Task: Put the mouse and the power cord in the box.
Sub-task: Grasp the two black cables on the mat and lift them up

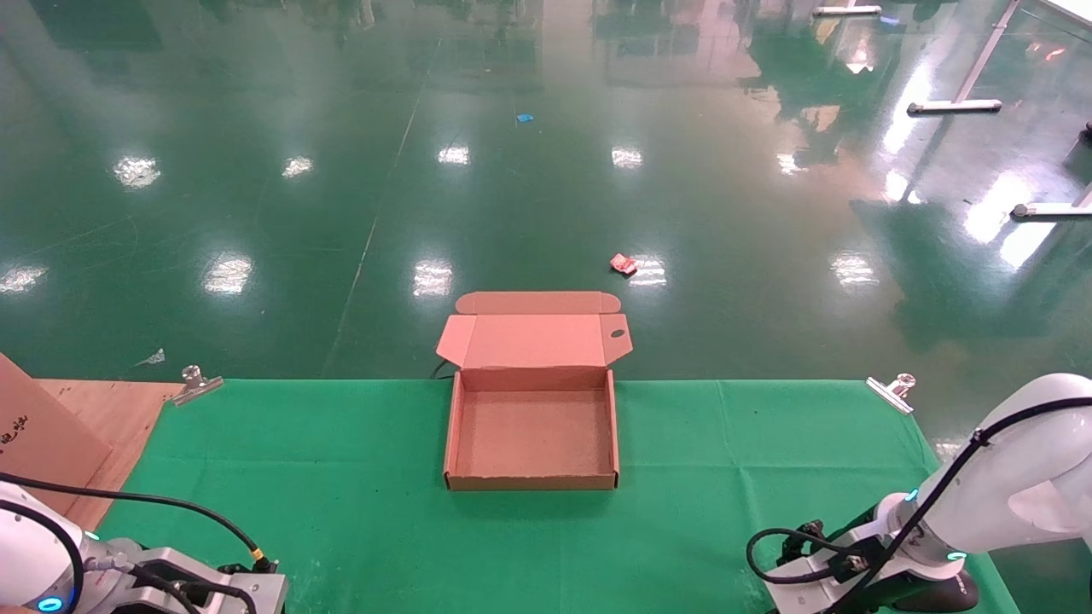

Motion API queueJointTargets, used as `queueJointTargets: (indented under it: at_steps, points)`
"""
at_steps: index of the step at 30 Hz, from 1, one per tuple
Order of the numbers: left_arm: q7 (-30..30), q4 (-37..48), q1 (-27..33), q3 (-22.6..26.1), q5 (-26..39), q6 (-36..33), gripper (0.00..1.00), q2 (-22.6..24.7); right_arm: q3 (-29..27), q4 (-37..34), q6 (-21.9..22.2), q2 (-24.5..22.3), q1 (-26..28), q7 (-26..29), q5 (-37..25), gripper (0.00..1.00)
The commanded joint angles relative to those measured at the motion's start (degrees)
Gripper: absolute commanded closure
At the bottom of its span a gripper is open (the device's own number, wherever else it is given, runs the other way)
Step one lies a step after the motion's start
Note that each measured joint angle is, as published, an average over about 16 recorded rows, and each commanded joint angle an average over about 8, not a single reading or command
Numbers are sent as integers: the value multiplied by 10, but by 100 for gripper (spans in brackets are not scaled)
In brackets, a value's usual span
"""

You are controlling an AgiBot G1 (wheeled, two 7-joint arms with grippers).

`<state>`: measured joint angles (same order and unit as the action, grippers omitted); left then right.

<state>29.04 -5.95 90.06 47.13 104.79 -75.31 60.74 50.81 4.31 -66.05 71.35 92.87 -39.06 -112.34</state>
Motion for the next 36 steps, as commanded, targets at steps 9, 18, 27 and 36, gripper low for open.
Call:
queueJointTargets:
  at_steps: [9,18,27,36]
  points:
    - [10,12,1,0,0,-7,100,3,0,-14,-6,3,3,-11,1,100]
    - [16,20,1,-1,-3,-14,100,4,-2,-21,-16,4,8,-19,3,100]
    - [23,9,36,0,-1,-47,100,-6,-10,-18,-45,-10,37,-32,15,100]
    - [2,-39,104,3,4,-99,100,-16,-16,11,-83,-25,96,-39,23,100]
